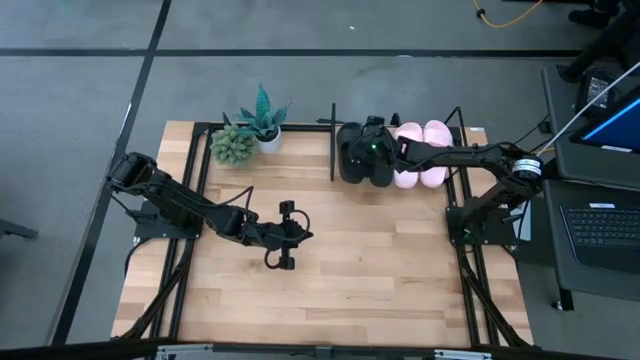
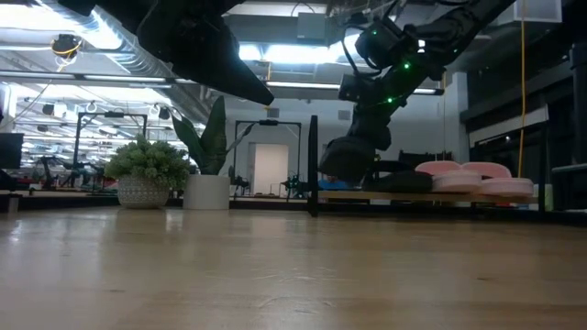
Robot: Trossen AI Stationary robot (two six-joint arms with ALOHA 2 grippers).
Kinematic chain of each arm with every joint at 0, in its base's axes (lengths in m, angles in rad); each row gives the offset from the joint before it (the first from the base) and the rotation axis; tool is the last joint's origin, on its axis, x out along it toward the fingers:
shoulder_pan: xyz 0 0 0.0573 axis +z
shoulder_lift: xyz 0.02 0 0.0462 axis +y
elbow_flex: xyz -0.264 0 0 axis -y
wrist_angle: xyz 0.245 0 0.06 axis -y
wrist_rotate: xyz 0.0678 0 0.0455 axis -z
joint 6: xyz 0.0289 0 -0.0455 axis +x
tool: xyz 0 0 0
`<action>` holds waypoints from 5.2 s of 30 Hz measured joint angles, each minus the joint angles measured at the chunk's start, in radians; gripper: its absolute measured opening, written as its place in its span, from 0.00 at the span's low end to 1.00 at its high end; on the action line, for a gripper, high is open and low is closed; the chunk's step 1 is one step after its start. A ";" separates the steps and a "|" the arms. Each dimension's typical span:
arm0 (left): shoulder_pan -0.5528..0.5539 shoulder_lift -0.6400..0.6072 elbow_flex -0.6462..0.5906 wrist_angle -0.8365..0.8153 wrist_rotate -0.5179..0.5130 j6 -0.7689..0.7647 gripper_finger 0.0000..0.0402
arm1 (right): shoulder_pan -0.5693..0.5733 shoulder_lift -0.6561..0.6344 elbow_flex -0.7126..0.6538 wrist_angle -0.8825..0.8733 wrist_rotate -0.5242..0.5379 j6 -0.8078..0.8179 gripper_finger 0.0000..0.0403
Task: Pick and place slides into the shelf
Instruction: Put the black slide on the shelf, then return to Home Position
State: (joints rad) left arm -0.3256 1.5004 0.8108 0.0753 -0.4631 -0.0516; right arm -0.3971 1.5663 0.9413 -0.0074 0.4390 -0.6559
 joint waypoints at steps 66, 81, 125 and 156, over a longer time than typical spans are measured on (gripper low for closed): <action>0.000 0.000 0.000 -0.009 0.000 -0.001 0.00 | -0.060 0.099 0.000 0.087 -0.030 -0.082 0.08; 0.000 0.000 0.000 -0.015 0.000 -0.001 0.00 | -0.059 0.099 0.000 0.083 -0.059 -0.076 0.25; 0.020 -0.083 0.000 -0.007 -0.006 0.139 0.00 | 0.166 -0.057 0.257 -0.375 -0.090 0.258 0.02; 0.344 -1.105 -0.529 0.063 0.337 0.132 0.00 | 0.244 -0.880 -0.281 -0.168 -0.417 0.440 0.02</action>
State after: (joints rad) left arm 0.0181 0.3959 0.2814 0.1387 -0.1257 0.0807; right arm -0.1528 0.6862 0.6598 -0.1757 0.0219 -0.2161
